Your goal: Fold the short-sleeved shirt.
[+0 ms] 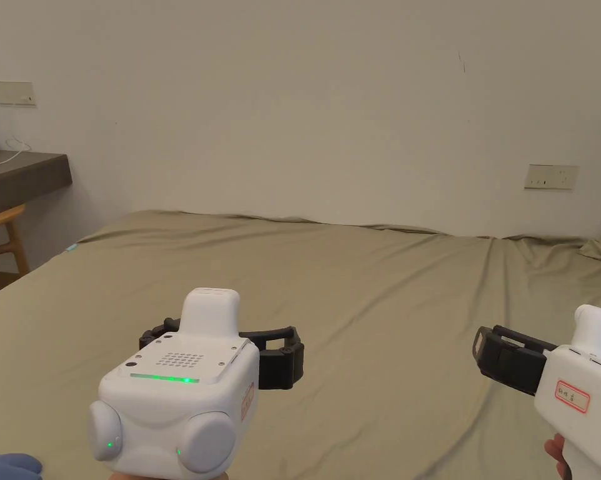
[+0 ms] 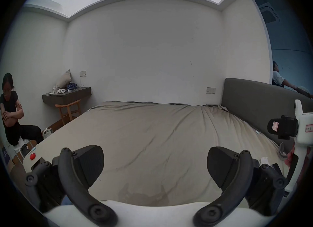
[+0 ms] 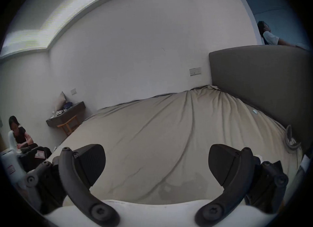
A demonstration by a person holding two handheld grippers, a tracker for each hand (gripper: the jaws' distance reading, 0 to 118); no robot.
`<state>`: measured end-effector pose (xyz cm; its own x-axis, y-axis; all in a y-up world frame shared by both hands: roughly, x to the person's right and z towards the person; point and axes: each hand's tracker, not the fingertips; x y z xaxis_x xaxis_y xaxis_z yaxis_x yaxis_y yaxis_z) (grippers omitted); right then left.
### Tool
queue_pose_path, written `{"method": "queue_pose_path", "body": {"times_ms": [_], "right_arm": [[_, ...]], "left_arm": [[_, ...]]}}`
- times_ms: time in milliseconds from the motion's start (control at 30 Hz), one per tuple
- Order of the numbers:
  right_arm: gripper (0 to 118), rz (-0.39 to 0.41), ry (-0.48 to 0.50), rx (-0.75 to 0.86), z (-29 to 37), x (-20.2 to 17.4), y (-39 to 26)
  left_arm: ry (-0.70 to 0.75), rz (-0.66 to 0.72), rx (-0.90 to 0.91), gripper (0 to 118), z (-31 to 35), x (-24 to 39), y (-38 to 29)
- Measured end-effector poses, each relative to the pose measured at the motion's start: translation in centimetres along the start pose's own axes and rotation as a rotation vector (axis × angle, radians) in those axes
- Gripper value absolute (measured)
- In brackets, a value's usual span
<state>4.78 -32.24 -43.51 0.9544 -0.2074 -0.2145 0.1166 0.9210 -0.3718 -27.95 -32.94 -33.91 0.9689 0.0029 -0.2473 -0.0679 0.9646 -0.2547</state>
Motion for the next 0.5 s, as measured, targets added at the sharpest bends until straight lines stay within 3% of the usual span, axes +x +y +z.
{"method": "queue_pose_path", "body": {"times_ms": [500], "right_arm": [[118,0.027,-0.008,-0.037,-0.7,1.7,0.1]], "left_arm": [[-0.007,0.021,-0.007,118,0.2,-1.0,0.1]]}}
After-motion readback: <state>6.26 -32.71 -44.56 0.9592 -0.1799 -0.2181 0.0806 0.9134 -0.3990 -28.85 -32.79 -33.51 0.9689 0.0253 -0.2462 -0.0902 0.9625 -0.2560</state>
